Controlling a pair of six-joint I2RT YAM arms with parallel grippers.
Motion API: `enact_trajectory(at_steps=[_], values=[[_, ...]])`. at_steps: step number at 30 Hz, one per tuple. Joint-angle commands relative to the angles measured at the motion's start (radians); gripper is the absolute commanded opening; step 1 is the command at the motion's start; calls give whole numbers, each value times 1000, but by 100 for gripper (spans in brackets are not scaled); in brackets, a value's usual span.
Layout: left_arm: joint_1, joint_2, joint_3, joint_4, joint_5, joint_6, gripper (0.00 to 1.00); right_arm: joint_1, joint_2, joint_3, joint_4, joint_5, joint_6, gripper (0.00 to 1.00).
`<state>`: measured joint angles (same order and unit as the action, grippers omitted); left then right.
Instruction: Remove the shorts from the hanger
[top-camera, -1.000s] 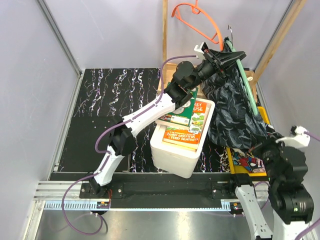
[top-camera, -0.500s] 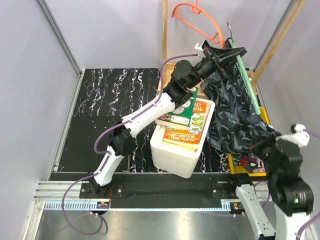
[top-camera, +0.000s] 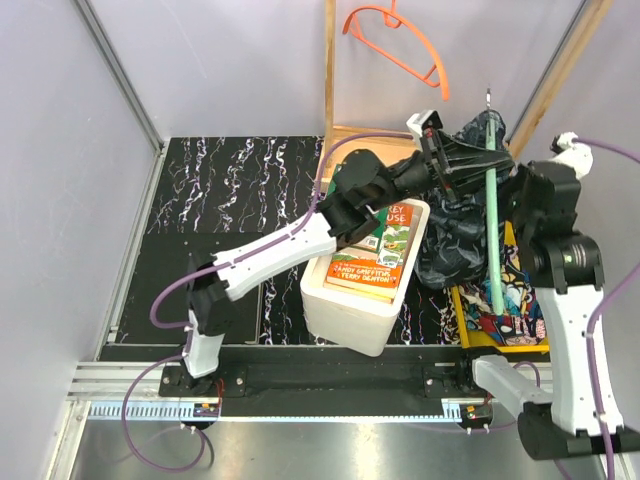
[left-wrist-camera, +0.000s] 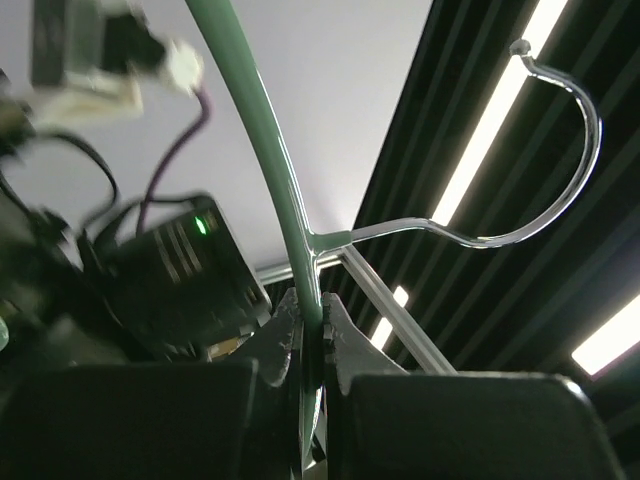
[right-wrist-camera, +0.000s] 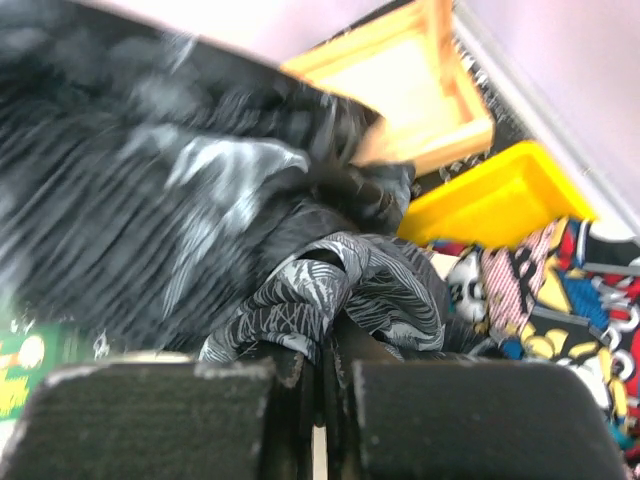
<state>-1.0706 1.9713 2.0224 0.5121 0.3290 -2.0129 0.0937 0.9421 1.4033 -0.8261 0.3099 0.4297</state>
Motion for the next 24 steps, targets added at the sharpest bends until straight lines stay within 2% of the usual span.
enact_trajectory(at_steps=[1,6,11,17,21,24], values=[[15,-155,-85,150,53,-225,0,-3,72,100,104,133,-65,0],[18,-276,-273,170,76,-219,0,-60,181,146,105,124,-16,0],[24,-345,-337,158,102,-215,0,-129,334,281,94,60,47,0],[139,-312,-108,53,313,15,0,-140,420,520,22,79,52,0],[231,-353,-102,-27,427,211,0,-140,406,695,5,144,-6,0],[296,-434,-163,-145,447,359,0,-140,438,944,-25,199,-78,0]])
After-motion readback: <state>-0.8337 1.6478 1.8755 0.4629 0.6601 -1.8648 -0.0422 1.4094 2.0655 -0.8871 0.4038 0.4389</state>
